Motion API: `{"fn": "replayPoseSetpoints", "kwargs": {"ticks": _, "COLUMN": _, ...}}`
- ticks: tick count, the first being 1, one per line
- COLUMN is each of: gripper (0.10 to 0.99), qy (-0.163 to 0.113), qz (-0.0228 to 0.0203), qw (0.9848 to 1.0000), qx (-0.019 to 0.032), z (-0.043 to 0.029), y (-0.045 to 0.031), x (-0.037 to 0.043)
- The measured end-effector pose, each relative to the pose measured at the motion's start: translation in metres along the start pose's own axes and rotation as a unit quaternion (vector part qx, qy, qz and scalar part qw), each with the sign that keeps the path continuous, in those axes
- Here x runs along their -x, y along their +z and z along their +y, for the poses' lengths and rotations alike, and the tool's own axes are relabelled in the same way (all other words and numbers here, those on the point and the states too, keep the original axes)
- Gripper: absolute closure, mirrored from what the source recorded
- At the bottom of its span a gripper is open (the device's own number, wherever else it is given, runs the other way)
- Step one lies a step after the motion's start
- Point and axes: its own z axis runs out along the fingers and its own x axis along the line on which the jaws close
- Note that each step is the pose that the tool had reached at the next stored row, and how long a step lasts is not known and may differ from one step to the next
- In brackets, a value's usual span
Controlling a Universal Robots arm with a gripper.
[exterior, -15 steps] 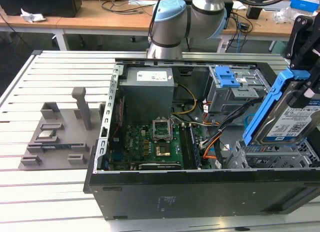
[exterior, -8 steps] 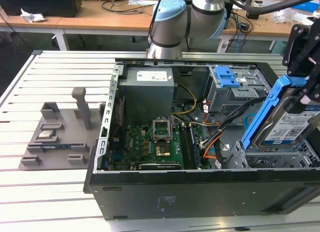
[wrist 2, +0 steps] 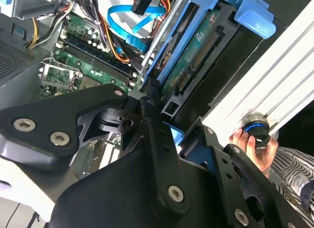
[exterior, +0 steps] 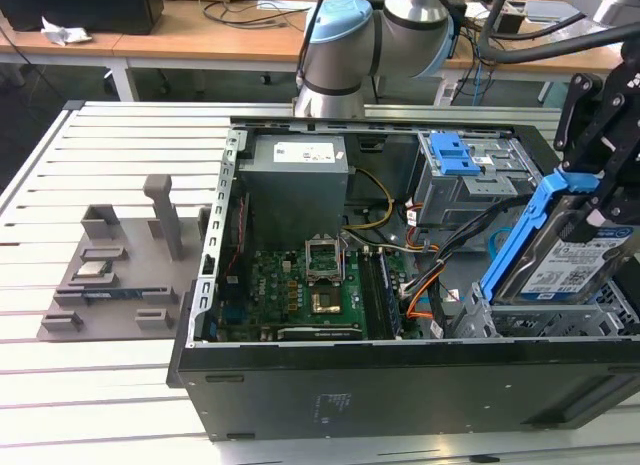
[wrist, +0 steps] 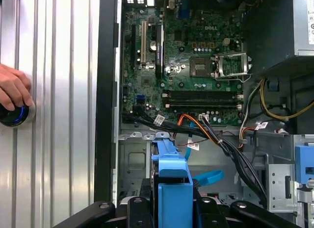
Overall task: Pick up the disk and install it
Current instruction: 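Insert the disk into the insertion slot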
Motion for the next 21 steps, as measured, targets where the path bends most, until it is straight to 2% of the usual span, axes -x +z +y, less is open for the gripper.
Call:
{"fn": "replayPoseSetpoints", "kwargs": {"ticks": 6, "gripper": 0.718, "qy": 0.000, "qz": 0.0000, "qw": 1.0000, "qx": 0.0000, "z": -0.0008, "y": 0.0104, "x": 0.0001}}
{"fn": "replayPoseSetpoints", "kwargs": {"ticks": 17, "gripper": 0.718, "qy": 0.000, "qz": 0.0000, "qw": 1.0000, "qx": 0.0000, "z": -0.0026, "y": 0.0350, "x": 0.0006}}
{"fn": "replayPoseSetpoints", "kwargs": {"ticks": 21, "gripper": 0.718, "qy": 0.000, "qz": 0.0000, "qw": 1.0000, "qx": 0.0000, "z": -0.0027, "y": 0.0362, "x": 0.0006}}
